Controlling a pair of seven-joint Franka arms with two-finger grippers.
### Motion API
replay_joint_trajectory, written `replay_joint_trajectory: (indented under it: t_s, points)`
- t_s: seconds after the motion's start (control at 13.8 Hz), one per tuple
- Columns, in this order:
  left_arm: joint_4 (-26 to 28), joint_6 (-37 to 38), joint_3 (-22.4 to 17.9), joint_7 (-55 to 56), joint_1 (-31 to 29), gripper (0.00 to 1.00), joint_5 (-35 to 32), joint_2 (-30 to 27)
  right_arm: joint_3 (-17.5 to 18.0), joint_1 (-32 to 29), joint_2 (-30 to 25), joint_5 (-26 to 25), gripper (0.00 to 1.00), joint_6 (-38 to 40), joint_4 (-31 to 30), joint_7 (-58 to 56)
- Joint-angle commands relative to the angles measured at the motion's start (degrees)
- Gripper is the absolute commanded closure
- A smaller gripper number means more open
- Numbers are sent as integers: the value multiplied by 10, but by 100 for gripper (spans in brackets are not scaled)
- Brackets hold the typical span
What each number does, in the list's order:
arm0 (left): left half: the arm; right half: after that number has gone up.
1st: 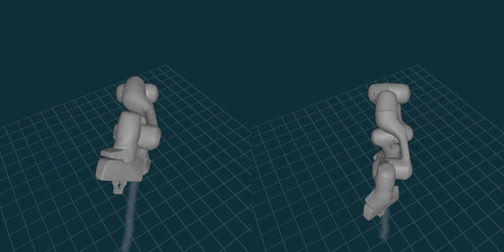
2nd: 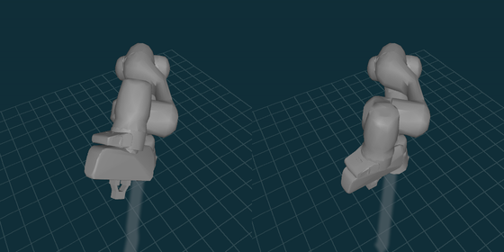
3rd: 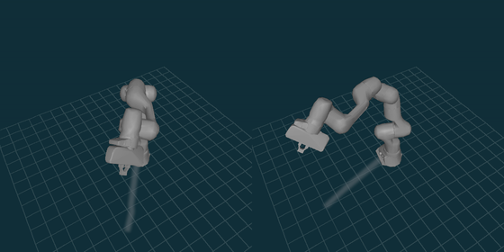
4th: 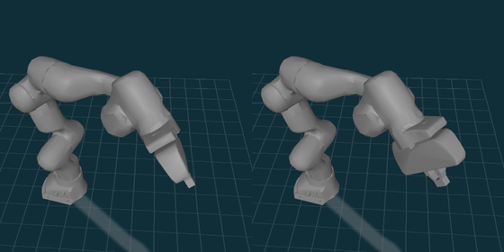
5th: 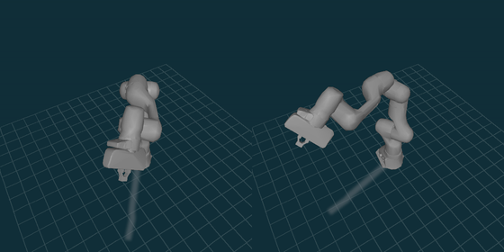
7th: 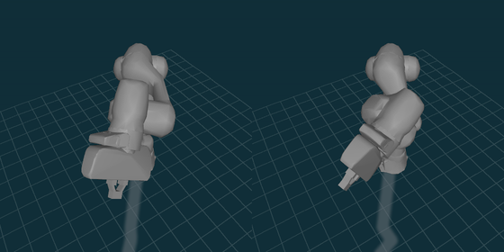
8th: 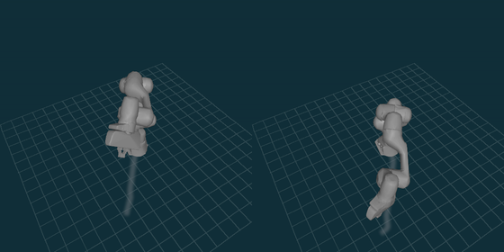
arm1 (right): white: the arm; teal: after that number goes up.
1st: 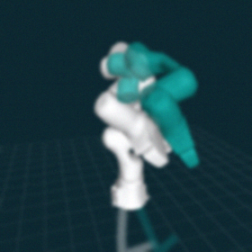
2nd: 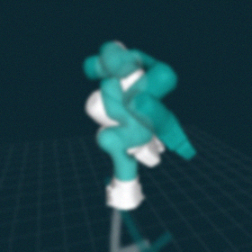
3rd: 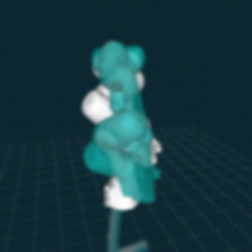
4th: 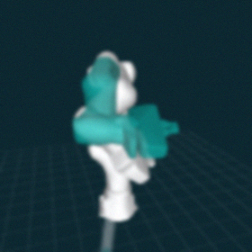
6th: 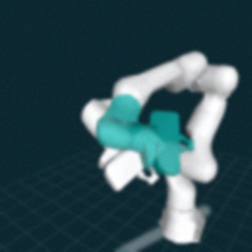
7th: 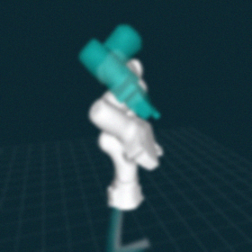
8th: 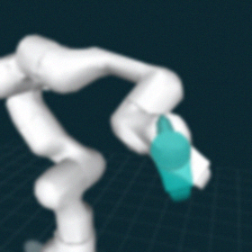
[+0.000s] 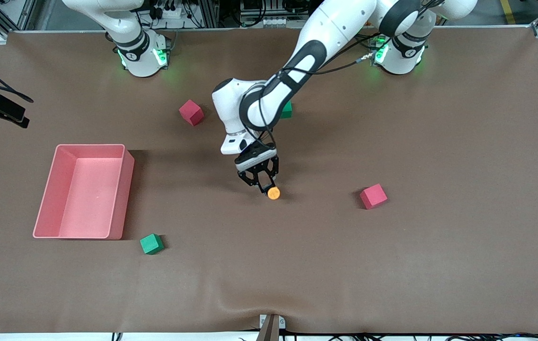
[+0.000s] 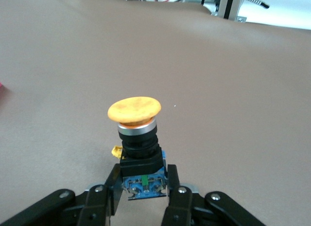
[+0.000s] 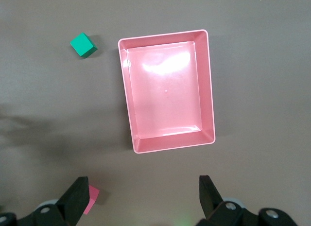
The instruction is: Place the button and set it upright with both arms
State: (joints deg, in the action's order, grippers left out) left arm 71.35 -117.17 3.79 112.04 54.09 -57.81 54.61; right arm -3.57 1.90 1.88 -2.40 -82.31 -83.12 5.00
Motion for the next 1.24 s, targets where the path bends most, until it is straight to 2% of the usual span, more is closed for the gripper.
replay_joint_trajectory:
  t_s: [0.0, 0.22, 0.36, 0.65, 0.73, 0.8, 0.87, 1.16]
  points:
    - [-7, 6, -33, 48, 38, 100, -64, 30, 5, -8, -3, 13, 0, 3, 5, 0]
    - [-8, 6, -38, 147, 45, 100, -191, 74, 5, -8, -3, 13, 0, 4, 5, 0]
    - [-8, 6, -39, 192, 44, 100, -244, 93, 5, -8, -3, 13, 0, 4, 4, 0]
    - [-8, 6, -42, 197, 45, 100, -256, 101, 5, -8, -3, 13, 0, 6, 4, 0]
    - [-7, 6, -41, 197, 47, 97, -255, 101, 5, -8, -3, 13, 0, 6, 3, 0]
    - [-7, 6, -38, 197, 48, 67, -253, 100, 5, -8, -3, 13, 0, 6, 3, 0]
    - [-6, 7, -37, 198, 49, 1, -250, 100, 5, -8, -3, 13, 0, 6, 3, 0]
    - [-6, 7, -36, 197, 65, 0, -199, 88, 5, -9, -3, 13, 0, 7, 3, 0]
